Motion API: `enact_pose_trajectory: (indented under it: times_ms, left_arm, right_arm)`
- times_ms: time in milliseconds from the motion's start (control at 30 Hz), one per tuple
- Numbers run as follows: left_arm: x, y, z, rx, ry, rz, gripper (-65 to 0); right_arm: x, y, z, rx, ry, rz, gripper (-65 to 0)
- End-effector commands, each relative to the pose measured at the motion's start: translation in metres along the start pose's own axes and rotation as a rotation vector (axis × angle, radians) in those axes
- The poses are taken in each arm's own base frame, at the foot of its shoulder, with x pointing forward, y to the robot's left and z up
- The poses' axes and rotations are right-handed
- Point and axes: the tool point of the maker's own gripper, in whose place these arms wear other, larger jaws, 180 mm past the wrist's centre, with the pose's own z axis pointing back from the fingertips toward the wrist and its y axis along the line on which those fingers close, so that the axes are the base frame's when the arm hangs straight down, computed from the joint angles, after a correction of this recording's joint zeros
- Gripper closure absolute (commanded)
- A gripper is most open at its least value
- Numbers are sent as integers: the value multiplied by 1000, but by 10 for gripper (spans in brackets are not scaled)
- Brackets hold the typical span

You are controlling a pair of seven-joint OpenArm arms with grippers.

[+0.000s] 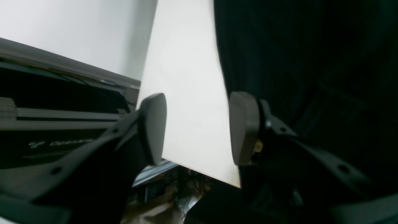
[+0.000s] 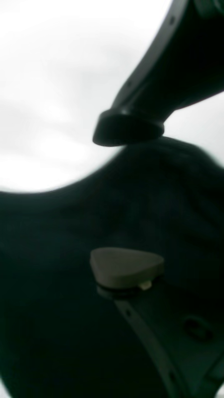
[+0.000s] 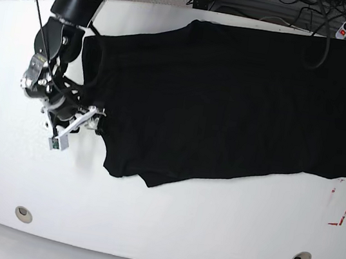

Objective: Fold the T-shirt properly
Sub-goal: 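Regrasp the shirt edge with the right gripper near the hem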

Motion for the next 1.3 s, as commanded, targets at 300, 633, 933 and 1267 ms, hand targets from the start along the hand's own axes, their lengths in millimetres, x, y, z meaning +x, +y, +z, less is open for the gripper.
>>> enact_pose_trajectory:
  times_ms: [300, 633, 933, 1267]
  left_arm:
    - [10, 11, 5, 33, -27, -20, -300]
    - [9, 10, 5, 33, -26, -18, -300]
    - [9, 11, 4, 34, -24, -18, -300]
    - [13, 9, 3, 30, -33, -19, -322]
  right_arm:
    - [85, -17, -60, 49, -75, -125, -488]
    - [99, -19, -98, 40, -129, -169, -488]
    - [83, 1, -118, 70, -150, -129, -488]
    - [76, 32, -129, 119, -138, -137, -455]
